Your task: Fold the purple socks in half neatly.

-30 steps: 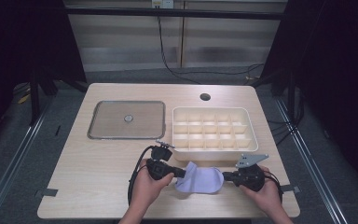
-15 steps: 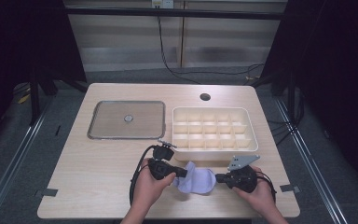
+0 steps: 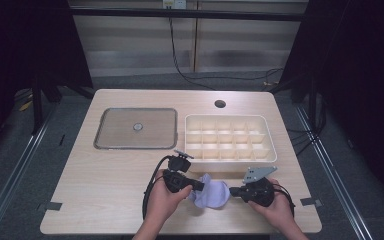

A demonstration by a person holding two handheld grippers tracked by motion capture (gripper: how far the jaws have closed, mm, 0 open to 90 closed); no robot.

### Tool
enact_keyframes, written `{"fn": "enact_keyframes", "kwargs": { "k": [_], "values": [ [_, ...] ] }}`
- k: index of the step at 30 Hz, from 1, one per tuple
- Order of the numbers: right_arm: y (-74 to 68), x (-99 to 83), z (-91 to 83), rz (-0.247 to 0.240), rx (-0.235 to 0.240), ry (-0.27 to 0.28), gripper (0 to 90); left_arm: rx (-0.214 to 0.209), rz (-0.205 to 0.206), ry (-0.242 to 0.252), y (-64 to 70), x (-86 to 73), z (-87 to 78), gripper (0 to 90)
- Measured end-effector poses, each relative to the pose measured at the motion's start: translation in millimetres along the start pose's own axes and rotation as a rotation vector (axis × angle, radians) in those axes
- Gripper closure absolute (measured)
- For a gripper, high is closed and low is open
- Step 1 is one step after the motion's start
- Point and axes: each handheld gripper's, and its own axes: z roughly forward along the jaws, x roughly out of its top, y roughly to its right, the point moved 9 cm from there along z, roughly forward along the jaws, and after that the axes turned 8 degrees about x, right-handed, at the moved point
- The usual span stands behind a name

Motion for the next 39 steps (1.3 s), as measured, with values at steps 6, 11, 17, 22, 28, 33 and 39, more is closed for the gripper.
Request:
{"fn": "enact_keyframes", "kwargs": {
  "k": [6, 11, 17, 22, 28, 33, 39],
  "values": [
    [-1.3, 1.3, 2.1, -0.010, 0.001, -0.003, 90.0, 0.000, 0.010, -0.011, -0.3, -0.6, 2.1, 78.8],
    [-0.9, 1.2, 1.5, -0.012, 0.002, -0.003, 90.0, 0.002, -0.012, 0.001, 0.2, 1.0, 2.6, 78.9],
    [-2.5, 1.5, 2.1, -0.013, 0.003, -0.008, 90.0, -0.003, -0.001, -0.004, 1.3, 1.9, 2.4, 78.8],
    [-2.6, 1.7, 2.7, -0.017, 0.005, -0.004, 90.0, 0.001, -0.003, -0.003, 2.7, 3.0, 4.4, 78.8],
    [-2.9, 1.5, 2.5, -0.021, 0.006, -0.008, 90.0, 0.006, 0.010, -0.004, 7.9, 5.8, 6.3, 78.7],
    [-2.7, 1.7, 2.8, -0.021, 0.008, -0.005, 90.0, 0.013, 0.010, -0.011, 9.1, 5.3, 8.7, 78.6],
    [-3.5, 1.4, 3.5, -0.019, 0.009, -0.008, 90.0, 0.027, 0.023, -0.015, 10.3, 6.4, 9.1, 78.6]
  ]
}}
